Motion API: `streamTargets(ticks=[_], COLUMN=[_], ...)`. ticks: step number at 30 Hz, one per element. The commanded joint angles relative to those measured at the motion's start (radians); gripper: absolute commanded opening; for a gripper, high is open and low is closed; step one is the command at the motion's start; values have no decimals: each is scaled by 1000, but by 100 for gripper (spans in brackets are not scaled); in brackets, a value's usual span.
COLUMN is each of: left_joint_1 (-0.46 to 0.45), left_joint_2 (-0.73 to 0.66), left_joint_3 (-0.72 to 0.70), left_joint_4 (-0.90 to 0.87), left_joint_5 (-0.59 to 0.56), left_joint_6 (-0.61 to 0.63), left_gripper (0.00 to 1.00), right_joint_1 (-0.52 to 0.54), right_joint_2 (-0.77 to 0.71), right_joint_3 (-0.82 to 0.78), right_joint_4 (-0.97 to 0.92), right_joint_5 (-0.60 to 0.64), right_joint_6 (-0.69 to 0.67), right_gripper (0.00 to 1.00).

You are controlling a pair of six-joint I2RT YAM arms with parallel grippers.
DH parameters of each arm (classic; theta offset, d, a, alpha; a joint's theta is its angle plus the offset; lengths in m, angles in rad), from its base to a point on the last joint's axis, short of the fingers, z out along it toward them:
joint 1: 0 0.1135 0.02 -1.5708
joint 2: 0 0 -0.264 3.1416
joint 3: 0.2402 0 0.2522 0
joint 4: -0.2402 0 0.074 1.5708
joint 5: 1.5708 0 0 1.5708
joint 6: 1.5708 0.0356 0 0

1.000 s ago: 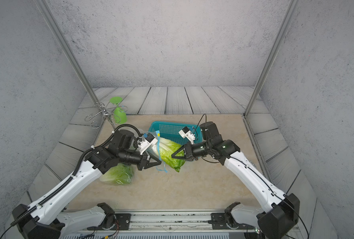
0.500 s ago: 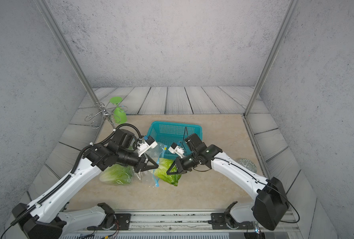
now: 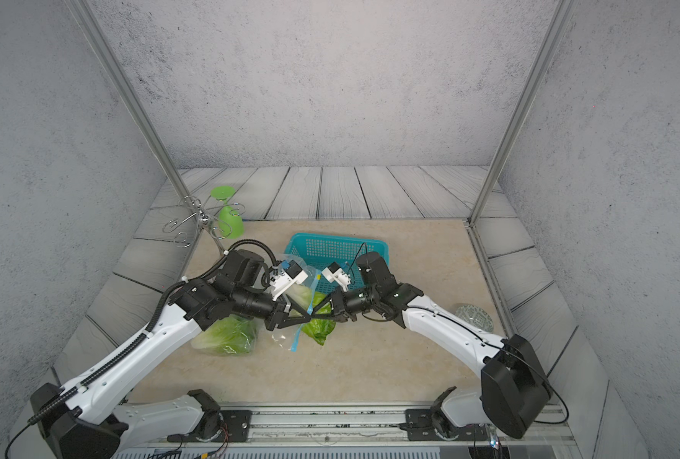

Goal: Put the chinese cabbages into a zipper bag and zip it
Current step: Place the Chinese cabbage in the zipper food storage bag.

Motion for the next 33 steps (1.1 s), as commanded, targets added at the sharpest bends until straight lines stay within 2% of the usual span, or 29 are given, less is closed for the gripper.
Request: streamTargets(ticks=[1,7,11,13,17,20,23,27,29,30,33], left_joint_1=[-14,-19,-36,-45,-45,-49,-63,-76,-76,-75,-58], left_joint_2=[-29,-64,-37,-26,-18,4,30,73,84,89,97], left_joint_3=[-41,-84,-102,-98,-80,-79,-102,-120,-122,-122,-119], left_joint_4=[13,108,200,219,282,365,465,622,684,715,757], left_joint_5=[33,55,65,39,32,47,52,49,46,38,4], left_joint_6=[-1,-60,-107,-108,-128,-178,-238,-331,-365,-381,-415], left_gripper=[0,0,0,0,0,0,0,0,0,0,0], right_joint_1=[-8,-99,-98,-97,-99,-98,-93,-74,-73,-74,-73], right_joint_2=[7,12,5,-7,-19,-3,-31,-94,-102,-99,-82], right_joint_3=[24,-39,-29,-21,-42,-83,-54,32,72,87,118], right_joint_4=[297,525,586,578,440,484,401,74,-67,-106,-138], right_joint_5=[-72,-23,20,35,135,229,340,502,550,559,542], right_joint_6=[205,442,507,512,457,526,533,465,431,410,383], right_gripper=[0,0,0,0,0,1,4,17,34,40,46])
